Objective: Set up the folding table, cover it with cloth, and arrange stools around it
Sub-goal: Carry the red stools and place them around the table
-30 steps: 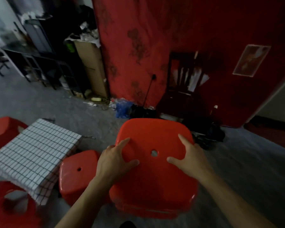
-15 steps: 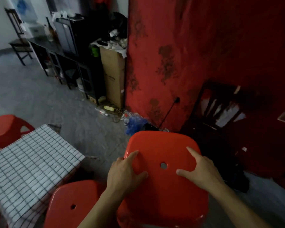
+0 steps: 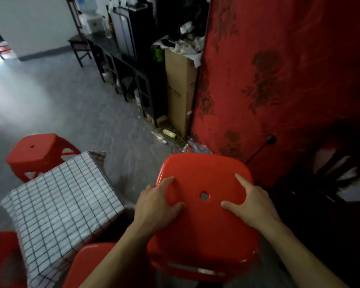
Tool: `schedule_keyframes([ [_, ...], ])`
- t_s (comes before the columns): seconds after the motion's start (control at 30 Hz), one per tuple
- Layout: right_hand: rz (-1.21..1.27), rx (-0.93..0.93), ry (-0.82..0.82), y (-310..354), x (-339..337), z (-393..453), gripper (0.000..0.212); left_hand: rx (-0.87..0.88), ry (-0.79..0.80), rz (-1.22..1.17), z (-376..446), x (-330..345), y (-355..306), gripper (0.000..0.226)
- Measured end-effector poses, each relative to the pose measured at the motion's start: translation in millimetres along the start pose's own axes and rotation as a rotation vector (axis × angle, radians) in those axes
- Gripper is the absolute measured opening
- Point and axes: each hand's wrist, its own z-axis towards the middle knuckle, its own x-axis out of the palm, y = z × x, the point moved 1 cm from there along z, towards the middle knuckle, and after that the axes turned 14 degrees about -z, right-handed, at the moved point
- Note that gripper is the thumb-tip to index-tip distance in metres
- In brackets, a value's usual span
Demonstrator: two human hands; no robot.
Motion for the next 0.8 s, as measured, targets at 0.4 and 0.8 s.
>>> schedule_keyframes([
  [0.4,-0.047,-0.282,0.068,89.3,-49.5,187.0,0.105,-0.22,-0.198,-0.087,120.6,-48.3,-3.9,0.09],
  [0.8,-0.201,-0.4,0.047,257.3,-52.9,318.3,0.103,-0.305,-0.266,-0.183,252.3,-116.6,87.7,0.09],
])
